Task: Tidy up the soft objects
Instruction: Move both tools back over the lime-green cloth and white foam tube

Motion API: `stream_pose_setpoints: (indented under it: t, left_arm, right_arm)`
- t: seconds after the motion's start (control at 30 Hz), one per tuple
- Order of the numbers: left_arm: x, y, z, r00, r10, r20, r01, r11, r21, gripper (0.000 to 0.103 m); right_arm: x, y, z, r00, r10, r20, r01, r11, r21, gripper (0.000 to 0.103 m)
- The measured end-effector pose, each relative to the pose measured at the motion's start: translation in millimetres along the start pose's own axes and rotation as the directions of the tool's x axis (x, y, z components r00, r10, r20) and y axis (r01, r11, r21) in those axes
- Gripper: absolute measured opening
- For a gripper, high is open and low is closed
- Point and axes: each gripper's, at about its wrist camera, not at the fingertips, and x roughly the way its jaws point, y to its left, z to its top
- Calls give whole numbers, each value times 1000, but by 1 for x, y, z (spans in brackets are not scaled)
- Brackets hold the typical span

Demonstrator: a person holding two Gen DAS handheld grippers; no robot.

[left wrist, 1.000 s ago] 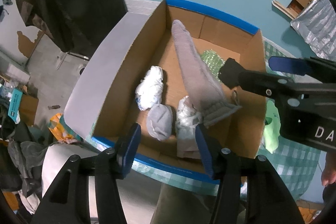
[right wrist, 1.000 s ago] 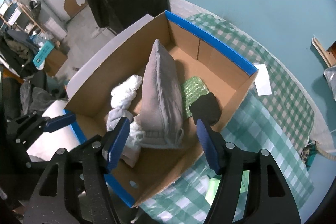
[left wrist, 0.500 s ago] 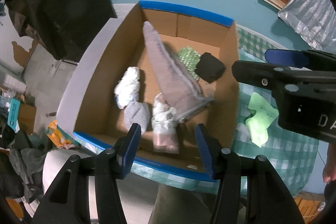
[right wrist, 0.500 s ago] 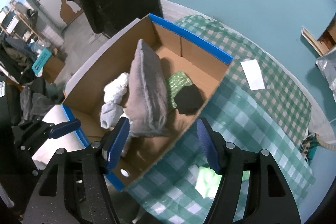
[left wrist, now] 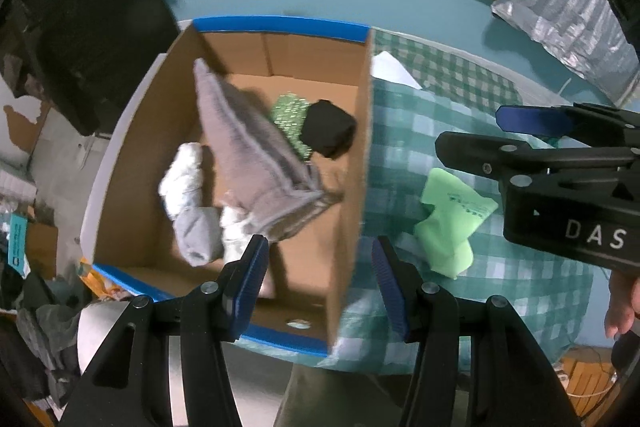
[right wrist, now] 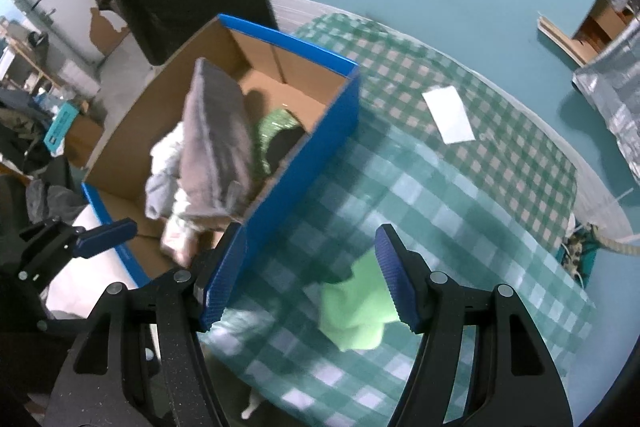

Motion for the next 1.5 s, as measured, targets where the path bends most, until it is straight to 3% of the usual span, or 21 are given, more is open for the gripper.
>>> stream_pose_setpoints:
  t: [0.3,0.67,1.17,1.5]
  left_arm:
    - [10,-43,0,999,-29,-23,30,998,56,57]
    - [37,-83,-15,994,-60,-96,68,994,86,61]
    - [79,-74,-17,988,-14,-152,17,1000,22,62]
    - [81,-71,-19,990,19,-142,-11,998,54,66]
  right_arm:
    - [10,-43,-23,998,-24,-51,27,999,43,68]
    - [50,-75,-48,992,5,-126,6,996,90,68]
    - [93,-79,-61,980,25,-195,-11,997,72,68]
    - [113,-79,-64,974,28,-226,-11,997,79,71]
